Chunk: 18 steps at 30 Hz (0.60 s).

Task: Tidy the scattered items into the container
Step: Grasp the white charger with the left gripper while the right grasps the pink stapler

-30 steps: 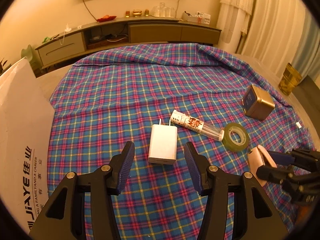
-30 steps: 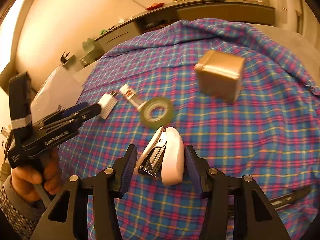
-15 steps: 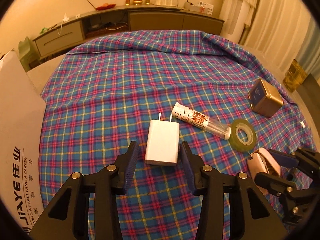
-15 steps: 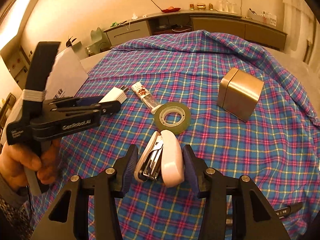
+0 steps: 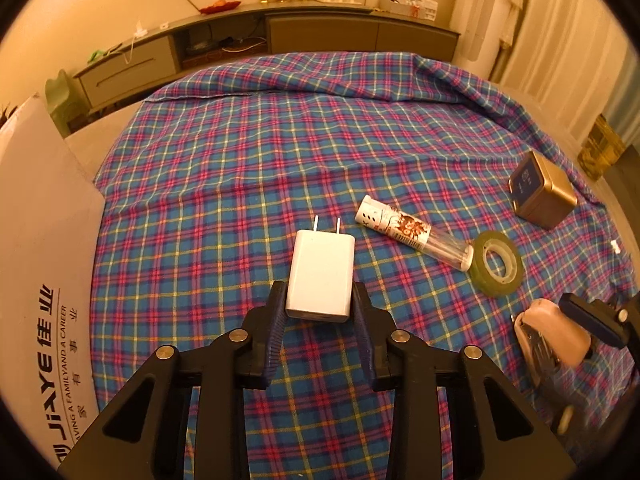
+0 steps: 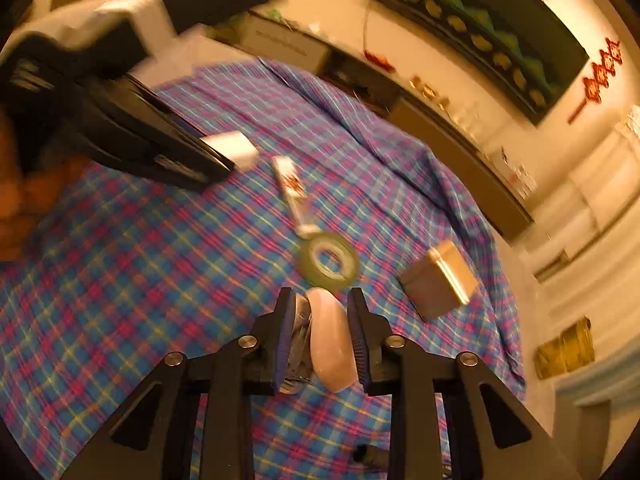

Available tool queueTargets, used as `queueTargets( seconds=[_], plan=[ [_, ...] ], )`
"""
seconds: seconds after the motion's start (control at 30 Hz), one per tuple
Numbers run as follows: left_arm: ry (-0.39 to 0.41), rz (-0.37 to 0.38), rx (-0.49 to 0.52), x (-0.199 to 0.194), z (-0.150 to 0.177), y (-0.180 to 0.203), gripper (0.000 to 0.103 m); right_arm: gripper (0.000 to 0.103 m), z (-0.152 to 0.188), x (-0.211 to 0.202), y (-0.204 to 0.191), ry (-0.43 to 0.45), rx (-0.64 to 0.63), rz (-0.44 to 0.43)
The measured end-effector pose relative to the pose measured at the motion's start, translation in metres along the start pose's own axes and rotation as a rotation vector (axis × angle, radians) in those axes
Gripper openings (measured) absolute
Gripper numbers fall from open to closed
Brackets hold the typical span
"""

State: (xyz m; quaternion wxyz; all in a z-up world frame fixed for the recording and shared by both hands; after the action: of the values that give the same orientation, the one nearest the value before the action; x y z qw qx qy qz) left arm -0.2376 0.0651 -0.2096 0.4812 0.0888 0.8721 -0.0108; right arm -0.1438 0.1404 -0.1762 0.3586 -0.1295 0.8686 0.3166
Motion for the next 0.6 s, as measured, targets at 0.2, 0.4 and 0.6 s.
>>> queueTargets(
  seconds=[0.2,0.4,0.6],
  plan=[
    [0.037,-0.011,0.028,-0.007,-0.004,0.002,0.041,0.062,0.015,-0.003,0.042,0.012,0.439,-0.295],
    [0.038,-0.001,0.003,-0.004,-0.006,-0.002,0.047,0.064,0.036,-0.001,0.043,-0.03,0.512,-0.367],
    [0.023,0.044,-0.03,-0.002,-0.003,-0.006,0.035,0.036,0.022,0.007,0.021,-0.033,0.465,-0.36]
  ],
)
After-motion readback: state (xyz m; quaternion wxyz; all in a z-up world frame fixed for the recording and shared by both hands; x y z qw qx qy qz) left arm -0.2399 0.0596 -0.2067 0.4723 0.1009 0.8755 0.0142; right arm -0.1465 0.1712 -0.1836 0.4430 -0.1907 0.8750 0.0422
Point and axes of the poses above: each gripper's, at about its wrist camera, not at the fingertips, and x roughly the way its jaws point, y to its right, z to its underside, the point moved 9 cm from there along x, roughly the way its jaws point, and after that the axes turned 4 degrees about -x, right-handed, at the moved point
